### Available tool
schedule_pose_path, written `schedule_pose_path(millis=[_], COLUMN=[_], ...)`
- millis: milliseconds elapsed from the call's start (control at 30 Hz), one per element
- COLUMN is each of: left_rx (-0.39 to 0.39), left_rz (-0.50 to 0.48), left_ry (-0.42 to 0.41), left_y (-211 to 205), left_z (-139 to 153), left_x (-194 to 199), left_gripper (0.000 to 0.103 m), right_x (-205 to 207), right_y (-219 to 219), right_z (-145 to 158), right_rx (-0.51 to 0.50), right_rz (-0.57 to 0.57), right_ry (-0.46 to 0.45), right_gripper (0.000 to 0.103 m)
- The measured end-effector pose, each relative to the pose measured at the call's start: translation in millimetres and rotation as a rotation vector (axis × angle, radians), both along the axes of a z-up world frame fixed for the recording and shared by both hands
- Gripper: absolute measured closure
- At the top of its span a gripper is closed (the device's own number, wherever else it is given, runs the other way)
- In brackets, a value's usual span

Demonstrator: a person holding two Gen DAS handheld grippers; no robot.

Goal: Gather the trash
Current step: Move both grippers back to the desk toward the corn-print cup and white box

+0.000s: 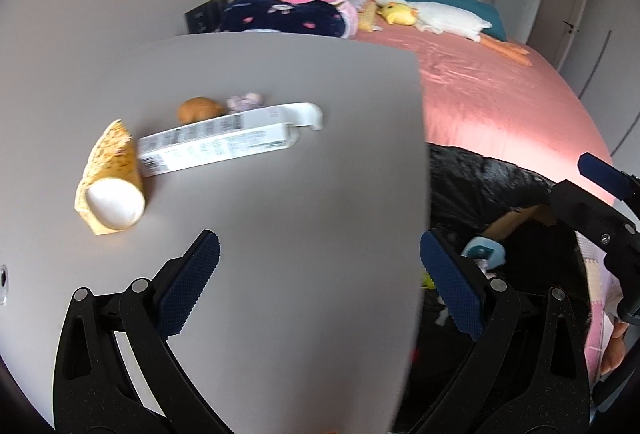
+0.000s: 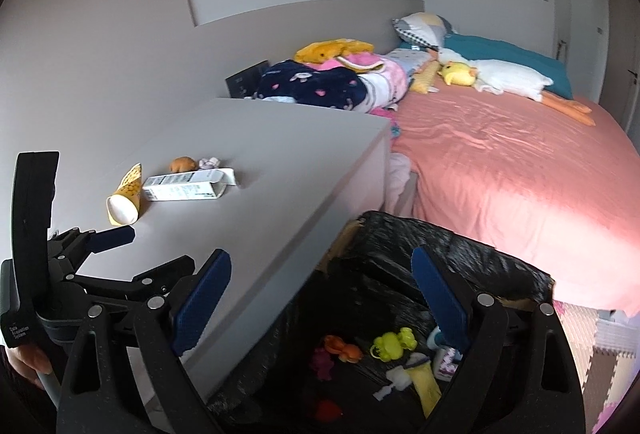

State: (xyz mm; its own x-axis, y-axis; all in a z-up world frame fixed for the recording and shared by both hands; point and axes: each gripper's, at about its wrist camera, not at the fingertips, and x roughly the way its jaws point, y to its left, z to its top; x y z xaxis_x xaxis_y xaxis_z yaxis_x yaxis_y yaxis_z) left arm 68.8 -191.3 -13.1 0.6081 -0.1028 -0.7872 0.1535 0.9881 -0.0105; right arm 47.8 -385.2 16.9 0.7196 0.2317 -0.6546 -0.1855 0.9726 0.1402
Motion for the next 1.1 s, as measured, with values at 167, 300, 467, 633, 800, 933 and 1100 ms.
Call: schedule_pose_path(millis=[167, 300, 467, 633, 800, 933, 1100], left_rx=[-0.005, 0.006, 0.025, 0.045, 0.059, 0.084, 0.116], left_rz=[0.054, 0.088, 0.123, 0.148, 0.170, 0.170, 0.180], left_ry=[0.001, -0.002, -0.007, 0.001, -0.001, -0.009, -0.032], left_y=[27, 46, 67, 85, 103, 110, 123], left_z=[-3, -3, -6, -13, -16, -18, -15], left_x=[6, 10, 16, 23, 31, 36, 40], left_gripper=[0.006, 0.006, 0.006, 0.006, 0.006, 0.006, 0.006], right_x=[13, 25, 38, 49, 67, 80, 97], right_y=[22, 38, 58, 75, 95, 110, 129], right_z=[-2, -6, -11, -13, -13, -16, -19], right_rx=[-0.008, -0.019, -0.033, -0.053, -0.072, -0.086, -0.111], right_rz=[0.045, 0.079, 0.117, 0.150, 0.191, 0.219, 0.264], right_ry=[0.004, 0.011, 0.023, 0.025, 0.027, 0.035, 0.045], right_gripper=[0.011, 0.011, 0.011, 0.011, 0.011, 0.011, 0.011])
